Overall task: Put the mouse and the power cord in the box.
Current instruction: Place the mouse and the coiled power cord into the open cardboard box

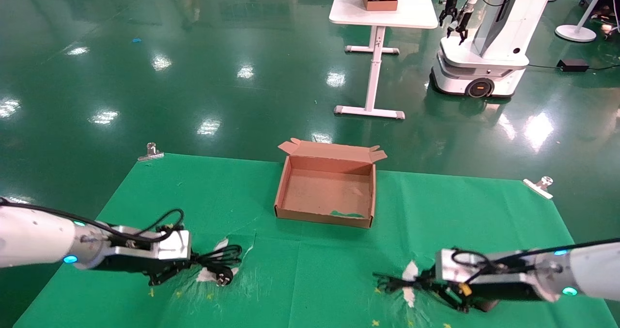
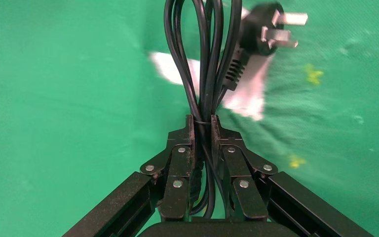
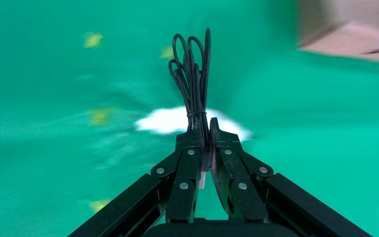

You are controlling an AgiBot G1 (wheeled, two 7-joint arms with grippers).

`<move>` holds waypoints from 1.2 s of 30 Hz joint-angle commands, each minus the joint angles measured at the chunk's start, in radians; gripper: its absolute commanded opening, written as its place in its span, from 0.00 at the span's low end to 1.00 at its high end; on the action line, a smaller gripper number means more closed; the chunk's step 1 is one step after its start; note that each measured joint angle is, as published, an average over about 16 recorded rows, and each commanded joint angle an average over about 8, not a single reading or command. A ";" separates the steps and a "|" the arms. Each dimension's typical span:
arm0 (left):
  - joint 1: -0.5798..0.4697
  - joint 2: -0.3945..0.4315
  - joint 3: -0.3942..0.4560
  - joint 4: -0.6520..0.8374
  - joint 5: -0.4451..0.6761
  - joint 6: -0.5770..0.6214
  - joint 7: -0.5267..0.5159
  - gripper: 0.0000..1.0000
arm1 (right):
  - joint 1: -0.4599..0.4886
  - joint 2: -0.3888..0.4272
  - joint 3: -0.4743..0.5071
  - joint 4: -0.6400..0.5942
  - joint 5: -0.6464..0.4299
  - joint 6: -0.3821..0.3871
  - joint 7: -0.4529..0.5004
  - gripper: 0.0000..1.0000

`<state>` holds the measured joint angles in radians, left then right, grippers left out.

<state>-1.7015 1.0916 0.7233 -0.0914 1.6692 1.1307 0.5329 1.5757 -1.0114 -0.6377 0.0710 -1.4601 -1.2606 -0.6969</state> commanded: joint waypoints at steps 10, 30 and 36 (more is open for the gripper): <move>-0.066 -0.003 -0.156 0.077 -0.227 0.033 -0.181 0.00 | 0.065 0.129 0.117 0.077 0.164 -0.027 -0.009 0.00; -0.226 0.088 -0.224 0.069 -0.325 -0.240 -0.290 0.00 | 0.098 -0.316 0.102 -0.032 0.139 0.490 0.033 0.00; -0.214 0.031 -0.194 0.074 -0.282 -0.122 -0.267 0.00 | 0.025 -0.344 0.083 -0.027 0.116 0.529 0.036 0.49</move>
<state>-1.9154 1.1340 0.5299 -0.0221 1.3879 0.9909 0.2710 1.6170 -1.3495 -0.5539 0.0470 -1.3414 -0.7468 -0.6572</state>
